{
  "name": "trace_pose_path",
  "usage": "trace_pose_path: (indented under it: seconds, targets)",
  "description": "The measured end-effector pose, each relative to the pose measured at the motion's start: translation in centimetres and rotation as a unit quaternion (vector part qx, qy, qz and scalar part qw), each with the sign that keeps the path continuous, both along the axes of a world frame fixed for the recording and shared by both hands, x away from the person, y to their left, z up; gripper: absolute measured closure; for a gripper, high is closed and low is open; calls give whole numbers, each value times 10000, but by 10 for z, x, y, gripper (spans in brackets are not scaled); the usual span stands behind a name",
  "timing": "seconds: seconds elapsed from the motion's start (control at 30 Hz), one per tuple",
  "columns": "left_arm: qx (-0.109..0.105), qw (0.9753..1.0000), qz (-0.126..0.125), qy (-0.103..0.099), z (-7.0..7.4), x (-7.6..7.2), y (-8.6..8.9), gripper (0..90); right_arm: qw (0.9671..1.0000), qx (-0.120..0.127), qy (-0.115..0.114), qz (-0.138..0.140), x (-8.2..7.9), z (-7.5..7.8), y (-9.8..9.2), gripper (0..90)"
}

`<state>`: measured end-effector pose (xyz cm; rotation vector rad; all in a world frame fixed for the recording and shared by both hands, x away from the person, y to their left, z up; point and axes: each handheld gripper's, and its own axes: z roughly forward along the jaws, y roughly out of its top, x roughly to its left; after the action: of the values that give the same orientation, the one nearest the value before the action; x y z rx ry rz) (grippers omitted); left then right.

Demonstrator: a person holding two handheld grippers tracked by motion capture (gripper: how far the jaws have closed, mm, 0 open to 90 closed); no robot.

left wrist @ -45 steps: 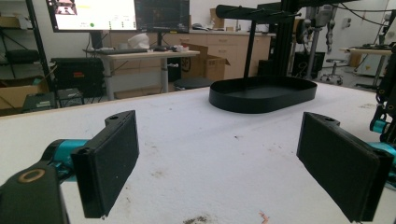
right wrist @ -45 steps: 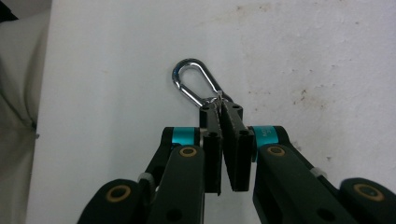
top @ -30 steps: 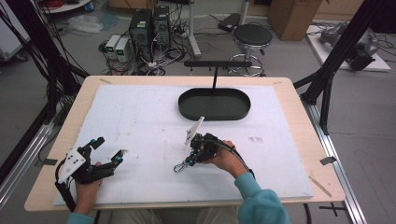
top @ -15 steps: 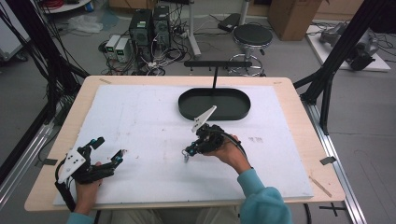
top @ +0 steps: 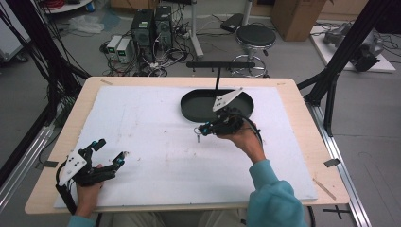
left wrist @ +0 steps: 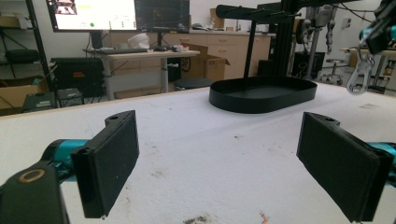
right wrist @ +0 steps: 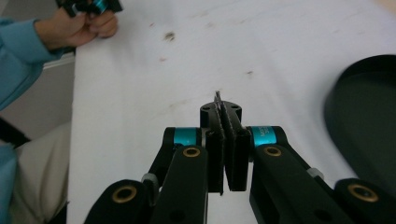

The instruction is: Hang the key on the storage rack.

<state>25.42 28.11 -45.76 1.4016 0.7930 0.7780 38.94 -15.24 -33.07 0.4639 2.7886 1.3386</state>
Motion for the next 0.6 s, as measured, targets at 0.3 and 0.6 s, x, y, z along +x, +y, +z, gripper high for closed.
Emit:
trace_pose_path:
  seconds: [0.3,0.6]
  targets:
    - [7,10000,-5,-3,0,0,0,133,9987,177,-121,-468,18,30,-30,892]
    - [-1,10000,-1,2,0,0,0,133,9965,213,-267,-767,38,51,-44,891]
